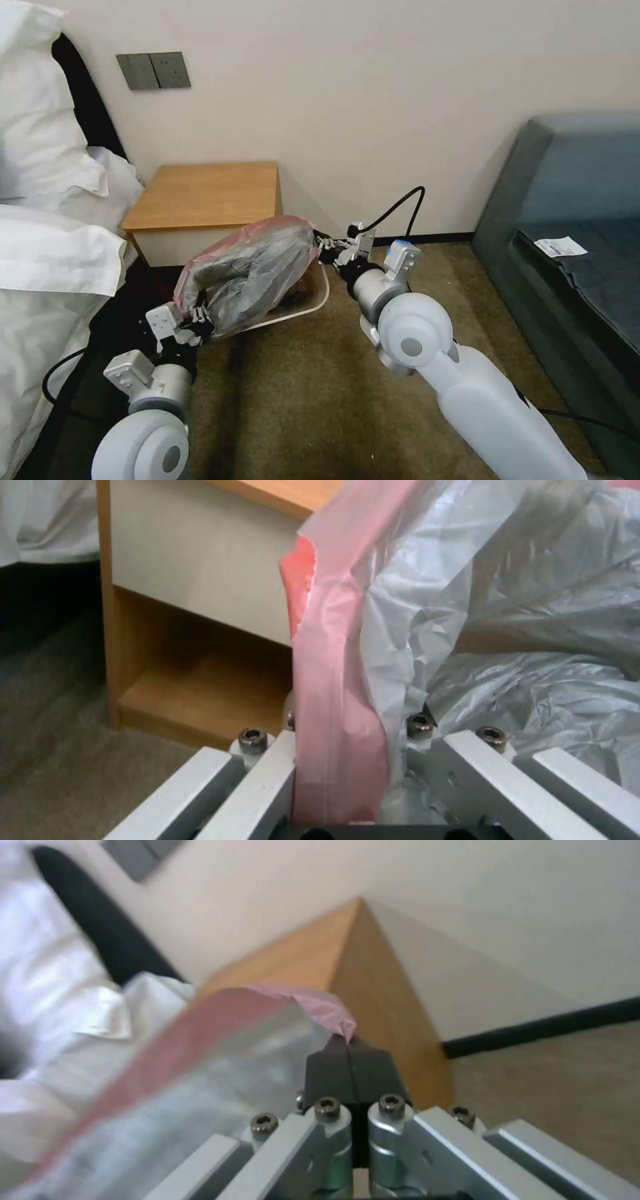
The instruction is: Pick up the garbage bag from the table and place it over the trash can.
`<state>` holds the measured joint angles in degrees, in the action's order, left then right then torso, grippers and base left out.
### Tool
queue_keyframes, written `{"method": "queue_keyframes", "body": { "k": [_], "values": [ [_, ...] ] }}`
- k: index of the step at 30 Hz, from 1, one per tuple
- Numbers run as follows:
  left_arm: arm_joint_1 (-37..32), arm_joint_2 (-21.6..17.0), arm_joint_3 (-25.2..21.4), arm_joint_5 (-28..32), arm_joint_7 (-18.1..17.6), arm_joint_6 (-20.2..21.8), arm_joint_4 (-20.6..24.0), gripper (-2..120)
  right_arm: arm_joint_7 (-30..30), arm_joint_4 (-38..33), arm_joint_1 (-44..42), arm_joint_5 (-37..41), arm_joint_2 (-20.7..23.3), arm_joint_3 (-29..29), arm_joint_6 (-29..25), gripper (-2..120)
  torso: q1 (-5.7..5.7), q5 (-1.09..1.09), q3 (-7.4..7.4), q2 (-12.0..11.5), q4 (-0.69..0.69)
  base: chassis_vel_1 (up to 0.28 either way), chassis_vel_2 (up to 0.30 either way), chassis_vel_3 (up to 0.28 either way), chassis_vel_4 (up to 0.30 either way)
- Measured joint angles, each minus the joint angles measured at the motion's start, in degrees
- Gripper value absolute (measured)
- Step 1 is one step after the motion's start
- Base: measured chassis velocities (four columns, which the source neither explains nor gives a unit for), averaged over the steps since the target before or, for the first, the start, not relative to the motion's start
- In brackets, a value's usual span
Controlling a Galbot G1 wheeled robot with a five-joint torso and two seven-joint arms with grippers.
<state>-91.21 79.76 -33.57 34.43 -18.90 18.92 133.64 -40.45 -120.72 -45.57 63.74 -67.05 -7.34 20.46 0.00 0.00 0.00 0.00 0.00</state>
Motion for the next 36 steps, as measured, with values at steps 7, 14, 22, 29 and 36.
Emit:
{"method": "queue_keyframes", "body": {
  "k": [7,14,22,29,36],
  "values": [
    [0.4,-0.1,-0.5,0.8,-0.3,-0.2,0.0,5,-4.1,-2.8,-2.6,0.0,1.8,1.0,2.9,0,0.0,0.0,0.0,0.0,0.0,0.0,0.0,0.0,0.0],
    [0.9,0.3,-0.2,4.8,-1.5,0.7,1.4,5,-4.6,-4.2,-4.4,-0.5,2.5,1.2,3.7,0,0.0,0.0,0.0,0.0,-0.01,0.0,0.0,0.0,0.0],
    [1.2,1.2,-0.5,16.9,-5.3,3.0,4.2,5,-2.6,-4.4,-8.6,-6.4,3.7,-1.1,3.7,0,0.0,0.0,0.0,0.0,-0.01,0.0,0.0,0.0,0.0],
    [1.5,1.8,-0.6,22.7,-7.3,4.3,5.4,5,-1.5,-2.9,-9.1,-12.3,4.3,-2.9,3.6,0,0.0,0.0,0.0,0.0,0.0,0.0,0.0,0.0,0.0],
    [1.2,2.6,-0.5,28.7,-9.4,5.8,6.6,5,0.6,1.9,-8.6,-23.7,4.5,-5.3,2.1,0,0.0,0.0,0.0,0.0,0.0,0.0,0.0,0.0,0.0]
  ]
}}
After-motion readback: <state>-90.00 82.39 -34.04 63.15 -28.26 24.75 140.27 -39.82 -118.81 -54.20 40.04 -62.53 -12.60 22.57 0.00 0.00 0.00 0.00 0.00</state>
